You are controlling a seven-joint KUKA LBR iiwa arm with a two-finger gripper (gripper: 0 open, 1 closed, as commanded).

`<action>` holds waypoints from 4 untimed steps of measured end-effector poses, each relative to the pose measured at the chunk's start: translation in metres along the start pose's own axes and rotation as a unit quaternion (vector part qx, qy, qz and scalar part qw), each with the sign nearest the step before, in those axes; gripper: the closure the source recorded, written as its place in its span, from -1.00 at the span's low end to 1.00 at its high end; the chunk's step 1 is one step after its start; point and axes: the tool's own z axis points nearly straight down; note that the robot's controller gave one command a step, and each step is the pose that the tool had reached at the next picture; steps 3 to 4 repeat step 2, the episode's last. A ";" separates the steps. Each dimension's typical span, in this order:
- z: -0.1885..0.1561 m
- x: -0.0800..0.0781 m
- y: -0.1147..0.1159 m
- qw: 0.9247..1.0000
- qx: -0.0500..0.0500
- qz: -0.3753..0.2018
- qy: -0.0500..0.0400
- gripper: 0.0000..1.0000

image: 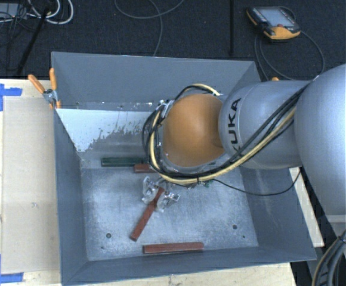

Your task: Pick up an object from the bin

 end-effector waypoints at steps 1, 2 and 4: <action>0.000 0.000 0.000 1.000 0.000 0.000 0.000 1.00; -0.131 0.009 0.022 1.000 0.000 -0.009 -0.003 1.00; -0.131 0.009 0.022 1.000 0.000 -0.009 -0.003 1.00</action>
Offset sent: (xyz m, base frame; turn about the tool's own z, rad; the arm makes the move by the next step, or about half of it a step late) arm -0.0224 0.0048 0.1311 -0.0215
